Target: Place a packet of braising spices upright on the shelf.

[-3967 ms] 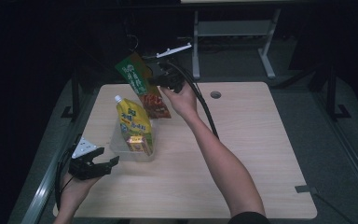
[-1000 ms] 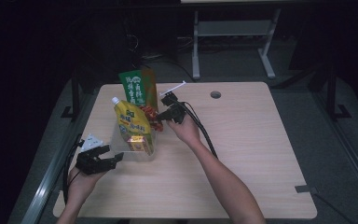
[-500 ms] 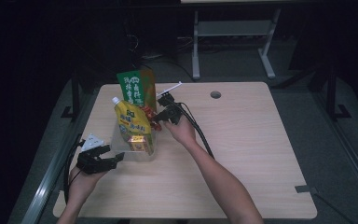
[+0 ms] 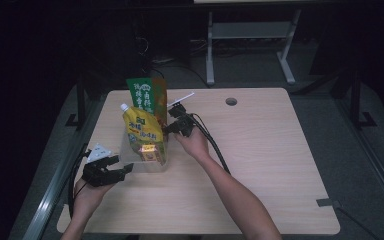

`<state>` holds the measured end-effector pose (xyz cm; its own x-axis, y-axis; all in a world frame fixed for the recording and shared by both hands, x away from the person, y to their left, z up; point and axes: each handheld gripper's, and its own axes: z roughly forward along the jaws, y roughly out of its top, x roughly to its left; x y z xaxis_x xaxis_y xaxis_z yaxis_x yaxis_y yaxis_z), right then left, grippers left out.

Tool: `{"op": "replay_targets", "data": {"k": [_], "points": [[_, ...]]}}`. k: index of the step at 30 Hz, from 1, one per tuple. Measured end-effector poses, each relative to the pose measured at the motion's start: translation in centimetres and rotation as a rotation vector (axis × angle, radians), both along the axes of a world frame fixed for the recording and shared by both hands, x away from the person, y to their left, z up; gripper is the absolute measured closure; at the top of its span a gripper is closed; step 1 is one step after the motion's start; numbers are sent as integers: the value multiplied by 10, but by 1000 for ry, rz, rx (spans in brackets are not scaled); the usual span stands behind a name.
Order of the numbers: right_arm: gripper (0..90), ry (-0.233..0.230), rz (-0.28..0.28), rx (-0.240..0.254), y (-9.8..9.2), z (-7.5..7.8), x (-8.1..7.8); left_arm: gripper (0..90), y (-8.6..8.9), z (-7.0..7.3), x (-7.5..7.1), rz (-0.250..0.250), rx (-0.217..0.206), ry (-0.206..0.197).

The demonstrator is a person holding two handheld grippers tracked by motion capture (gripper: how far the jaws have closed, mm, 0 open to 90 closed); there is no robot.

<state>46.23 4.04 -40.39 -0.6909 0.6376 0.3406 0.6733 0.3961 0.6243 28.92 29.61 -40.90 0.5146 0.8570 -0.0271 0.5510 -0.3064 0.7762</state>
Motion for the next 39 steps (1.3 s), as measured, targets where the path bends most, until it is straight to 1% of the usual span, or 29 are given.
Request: {"op": "replay_targets", "data": {"k": [1, 2, 3, 5, 6, 8, 9, 10, 12, 15, 16, 18, 20, 21, 22, 23, 24, 25, 27, 29, 31, 32, 33, 34, 35, 37, 39], "points": [[893, -7, 9, -5, 1, 1, -1, 373, 0, 0, 0, 0, 0, 0], [852, -30, 20, -23, 2, 2, -2, 373, 0, 0, 0, 0, -1, 3], [797, -50, 32, -28, 2, 3, -2, 373, 1, 0, 0, -1, -1, -1], [727, -82, 16, -27, 1, 8, -3, 374, 1, 1, -1, -2, 1, -5], [719, -88, 1, -24, 0, 11, -2, 375, 1, 1, -1, -1, -3, -5], [727, -104, -14, 9, -4, 15, 0, 375, 1, 1, -1, 0, -5, -7], [749, -102, -24, 13, -4, 17, 1, 375, 1, 1, -1, -1, -5, -5], [807, -109, -28, 11, -5, 18, 2, 375, 1, 1, -1, 0, -6, -5], [892, -116, -35, -4, -5, 18, 3, 375, 1, 1, -1, 0, -6, -5], [900, -116, -43, -10, -4, 16, 2, 376, 1, 1, -1, -1, -6, -4], [900, -123, -40, -11, -5, 13, 1, 375, 1, 1, -1, -2, -6, -4], [900, -121, -50, 7, -7, 11, 0, 376, 0, 1, -1, -2, 1, -6], [893, -114, -47, 18, -8, 10, 1, 375, 1, 1, -1, -1, 3, -4], [868, -115, -48, 10, -9, 11, 1, 375, 1, 0, -1, -3, 2, -7], [813, -121, -48, 17, -10, 10, 2, 377, 1, 0, -1, -5, 3, -8], [787, -109, -52, 25, -11, 10, 1, 378, 1, 0, -1, -5, 3, -9], [755, -110, -52, 28, -11, 10, 1, 378, 1, 1, -2, -5, 2, -9], [745, -116, -49, 22, -12, 10, 0, 378, 1, 1, -2, -4, 0, -9], [708, -123, -49, 26, -15, 12, -1, 374, 1, 1, -2, -5, 4, -9], [680, -133, -46, 44, -19, 14, -1, 374, 2, 2, -4, -8, 7, -11], [643, -147, -49, 41, -22, 17, -3, 372, 2, 2, -5, -11, 9, -15], [634, -145, -49, 48, -24, 19, -4, 370, 2, 3, -6, -10, 8, -14], [618, -161, -39, 47, -27, 19, -4, 369, 3, 3, -7, -10, 9, -14], [611, -154, -47, 49, -30, 21, -5, 363, 3, 4, -8, -11, 9, -17], [600, -163, -39, 60, -33, 22, -5, 362, 4, 5, -10, -12, 9, -18], [576, -161, -46, 66, -38, 26, -6, 360, 6, 6, -14, -10, 4, -22], [559, -173, -39, 71, -43, 28, -7, 358, 8, 6, -18, -13, 6, -25]]}}
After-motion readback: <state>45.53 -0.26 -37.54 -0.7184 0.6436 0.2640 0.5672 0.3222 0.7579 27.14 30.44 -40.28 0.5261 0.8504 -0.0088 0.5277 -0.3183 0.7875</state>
